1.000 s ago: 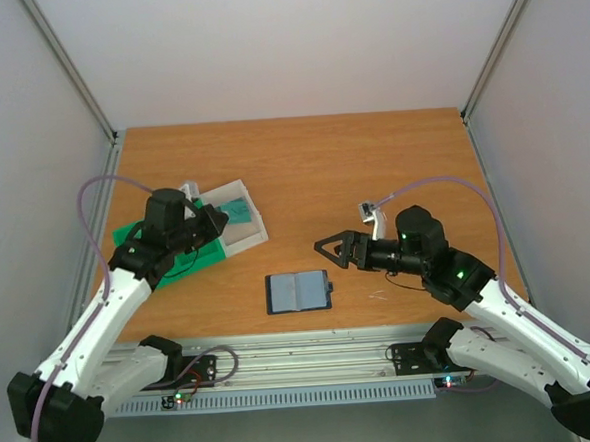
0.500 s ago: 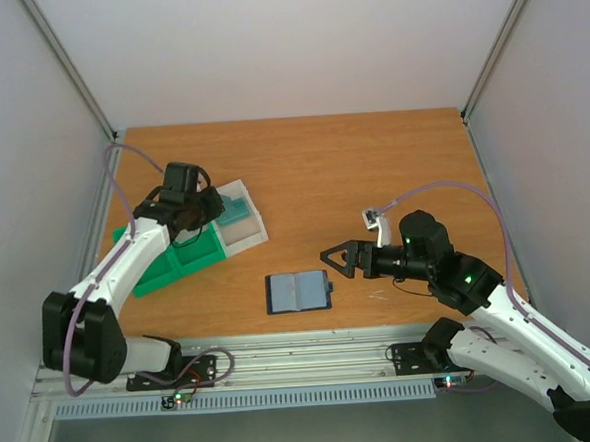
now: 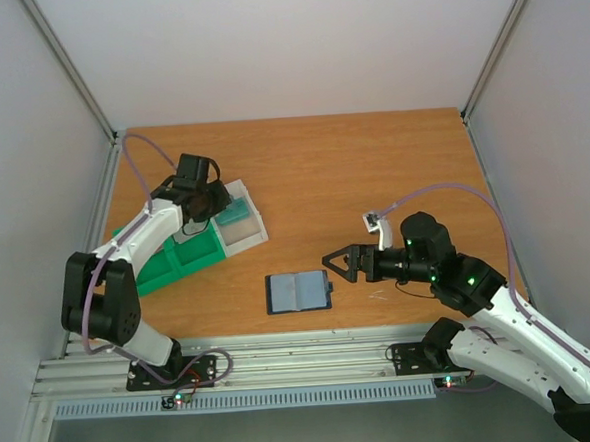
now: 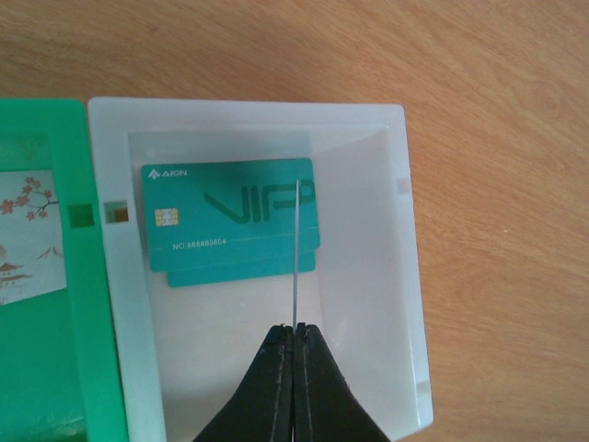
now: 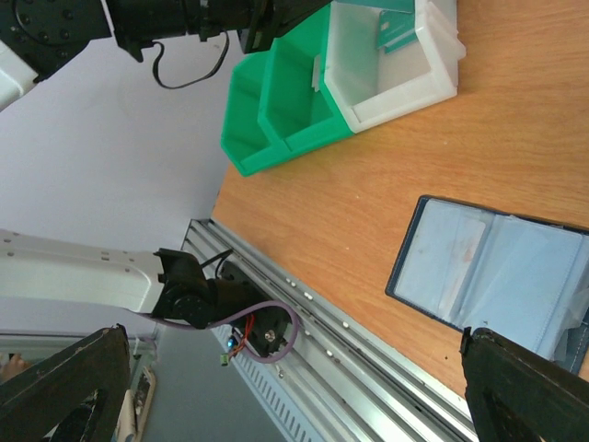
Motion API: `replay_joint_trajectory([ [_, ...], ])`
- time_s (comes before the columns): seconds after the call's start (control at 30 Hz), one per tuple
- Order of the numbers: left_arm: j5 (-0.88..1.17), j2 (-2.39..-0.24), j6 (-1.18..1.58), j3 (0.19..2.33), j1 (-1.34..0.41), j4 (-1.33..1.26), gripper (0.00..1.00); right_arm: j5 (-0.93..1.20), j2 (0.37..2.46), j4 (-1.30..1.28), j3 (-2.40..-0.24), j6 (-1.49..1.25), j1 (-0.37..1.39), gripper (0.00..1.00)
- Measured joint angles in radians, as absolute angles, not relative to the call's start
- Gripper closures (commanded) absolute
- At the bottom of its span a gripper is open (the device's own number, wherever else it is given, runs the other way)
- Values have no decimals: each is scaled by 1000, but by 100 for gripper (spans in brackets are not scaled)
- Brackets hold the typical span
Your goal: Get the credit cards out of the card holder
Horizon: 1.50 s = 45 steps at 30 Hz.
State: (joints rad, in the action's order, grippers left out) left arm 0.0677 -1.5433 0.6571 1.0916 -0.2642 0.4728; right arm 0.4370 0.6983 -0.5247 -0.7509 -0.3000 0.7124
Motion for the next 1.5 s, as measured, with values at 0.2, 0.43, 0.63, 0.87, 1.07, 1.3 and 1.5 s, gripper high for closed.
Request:
replay_joint_trajectory([
  [0.2,66,-1595,657,1129,-264,458,100,435,694,-525,-751,-299,712,2],
  [0.43,65,-1637,661,1135,-263,443,100,434,697,-525,-751,-299,712,2],
  [0.63,64,-1665,665,1142,-263,439,100,430,697,-526,-751,-300,712,2],
  [0.87,54,-1703,677,1150,-263,433,99,418,693,-536,-751,-301,712,2],
  [1.07,29,-1721,691,1159,-263,438,94,417,687,-537,-751,-302,712,1],
  [1.3,-14,-1728,688,1172,-263,450,76,416,687,-546,-751,-307,712,1],
  [1.5,-36,-1708,675,1181,-263,488,63,413,672,-556,-751,-310,712,2],
])
